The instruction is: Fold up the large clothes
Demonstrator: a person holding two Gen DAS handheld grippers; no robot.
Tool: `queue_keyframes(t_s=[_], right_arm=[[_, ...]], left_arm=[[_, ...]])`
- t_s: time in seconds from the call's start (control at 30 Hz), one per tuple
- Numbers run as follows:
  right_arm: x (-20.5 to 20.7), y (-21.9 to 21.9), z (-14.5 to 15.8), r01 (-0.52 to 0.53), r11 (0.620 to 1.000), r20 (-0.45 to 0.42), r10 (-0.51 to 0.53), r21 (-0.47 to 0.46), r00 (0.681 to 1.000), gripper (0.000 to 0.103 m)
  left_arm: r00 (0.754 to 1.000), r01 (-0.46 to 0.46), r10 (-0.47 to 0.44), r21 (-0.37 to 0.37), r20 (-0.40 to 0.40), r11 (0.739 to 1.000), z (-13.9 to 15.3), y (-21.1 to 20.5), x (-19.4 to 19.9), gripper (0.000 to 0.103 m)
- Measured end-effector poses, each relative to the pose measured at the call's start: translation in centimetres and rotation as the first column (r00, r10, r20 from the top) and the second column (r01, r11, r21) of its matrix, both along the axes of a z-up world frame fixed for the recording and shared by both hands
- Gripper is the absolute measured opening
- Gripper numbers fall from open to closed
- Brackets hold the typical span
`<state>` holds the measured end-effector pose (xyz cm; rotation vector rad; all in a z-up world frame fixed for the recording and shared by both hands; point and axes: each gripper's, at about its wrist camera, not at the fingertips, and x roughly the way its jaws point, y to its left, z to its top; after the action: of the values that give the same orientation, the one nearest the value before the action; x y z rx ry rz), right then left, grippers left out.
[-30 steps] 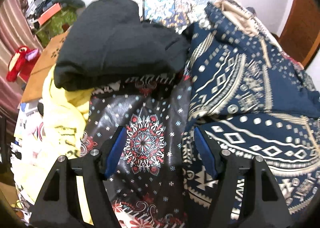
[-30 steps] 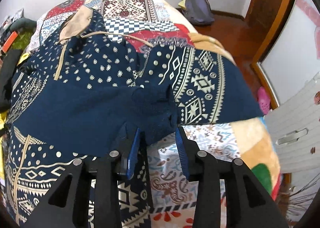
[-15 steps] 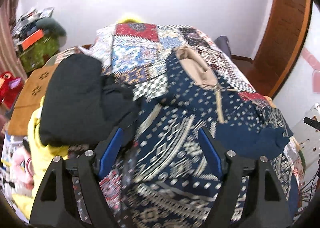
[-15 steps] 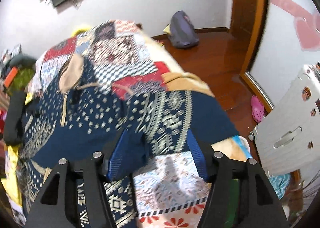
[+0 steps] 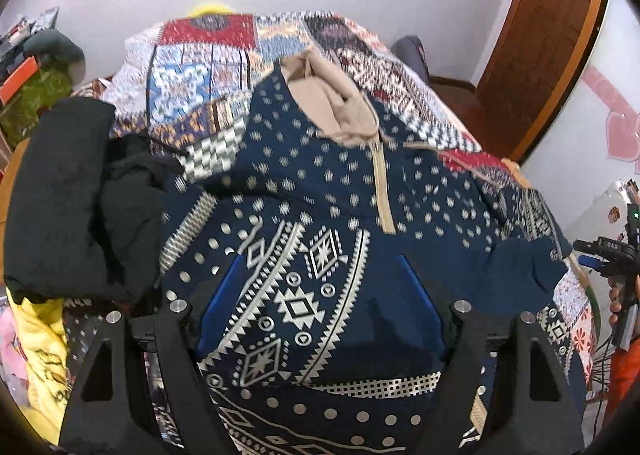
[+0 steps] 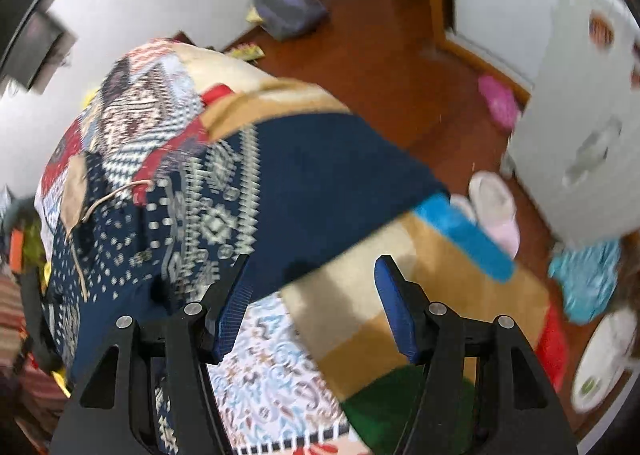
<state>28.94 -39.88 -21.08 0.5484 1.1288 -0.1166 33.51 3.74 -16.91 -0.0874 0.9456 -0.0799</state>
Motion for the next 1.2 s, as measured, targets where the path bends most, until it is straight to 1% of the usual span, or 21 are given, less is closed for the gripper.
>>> queue_keyframes(t_s=[0.1,0.17,0.3,0.4,0.5,0.57,0.63,0.67,0.7,0.73,0.83,0.93,1.03,1.1,1.13,1.2], right_arm=[[0.4,-0.6,-1.5,0.032,0.997,-0.023,-0.03,0.064,0.999,0.058],[0.9,-1.0,-1.9,0.058,0.995,-0.016,-0.057,0.083,0.998,0.059],[2.6,-1.5,-2.5,0.09,0.993,-0.007,-0.09,0.073,0.996,0.059],[3.7,-2.2,-2.8,0.155,0.986,-0.002,-0.155,0.061,0.988,0.059],[4.9,-2.3,-2.9,0.189,0.982,0.005,-0.189,0.022,0.982,0.057],[5.6,-2.1,-2.8,0.198,0.98,0.011,-0.198,-0.007,0.98,0.05],[6.0,-2.0,-2.6,0.204,0.979,0.016,-0.203,-0.027,0.979,0.033],[6.1,-1.8,-2.2,0.201,0.978,0.023,-0.2,-0.049,0.979,0.028],[6.2,-1.7,-1.8,0.193,0.979,0.036,-0.191,-0.068,0.981,0.018],[6.2,-1.4,-1.2,0.18,0.98,0.056,-0.175,-0.087,0.983,0.013],[5.7,-0.2,1.4,0.139,0.981,0.129,-0.121,-0.138,0.984,0.01],[5.2,1.3,4.9,0.093,0.976,0.218,-0.049,-0.197,0.975,0.009],[4.7,3.6,8.7,0.037,0.97,0.312,0.041,-0.241,0.949,0.009],[4.2,5.6,11.3,-0.007,0.964,0.365,0.107,-0.265,0.925,0.009],[3.9,6.8,12.6,-0.036,0.96,0.393,0.148,-0.279,0.908,0.009],[3.8,8.9,14.2,-0.091,0.952,0.424,0.214,-0.293,0.88,0.009]], left_arm=[[1.0,-0.002,0.002,-0.002,-0.024,1.0,-1.0,0.0,0.0,0.077],[0.999,-0.007,0.007,-0.001,-0.04,1.0,-1.6,0.2,-0.1,0.077],[0.998,-0.022,0.023,0.004,-0.057,1.0,-2.2,0.5,0.0,0.077],[0.998,-0.029,0.029,0.009,-0.057,1.0,-2.3,0.7,0.0,0.077],[0.998,-0.029,0.03,0.02,-0.056,0.999,-2.3,0.8,-0.2,0.077],[0.998,-0.029,0.03,0.028,-0.052,0.999,-2.3,0.9,-0.3,0.077],[0.998,-0.029,0.03,0.034,-0.048,0.999,-2.2,1.0,-0.5,0.077],[0.998,-0.029,0.031,0.038,-0.046,0.999,-2.1,1.0,-0.6,0.077],[0.999,-0.03,0.032,0.042,-0.043,0.999,-2.1,1.0,-0.8,0.077],[0.999,-0.031,0.033,0.045,-0.041,0.999,-2.1,1.0,-0.9,0.077],[0.999,-0.031,0.033,0.046,-0.038,0.998,-2.0,1.2,-1.3,0.077],[0.999,-0.031,0.032,0.048,-0.034,0.998,-1.9,1.2,-1.6,0.077],[0.999,-0.032,0.033,0.044,-0.025,0.999,-1.6,1.4,-1.9,0.077],[0.999,-0.032,0.033,0.04,-0.016,0.999,-1.3,1.5,-2.2,0.077],[0.999,-0.032,0.032,0.04,-0.011,0.999,-1.1,1.5,-2.3,0.077],[0.999,-0.033,0.033,0.042,0.0,0.999,-0.8,1.6,-2.6,0.077]])
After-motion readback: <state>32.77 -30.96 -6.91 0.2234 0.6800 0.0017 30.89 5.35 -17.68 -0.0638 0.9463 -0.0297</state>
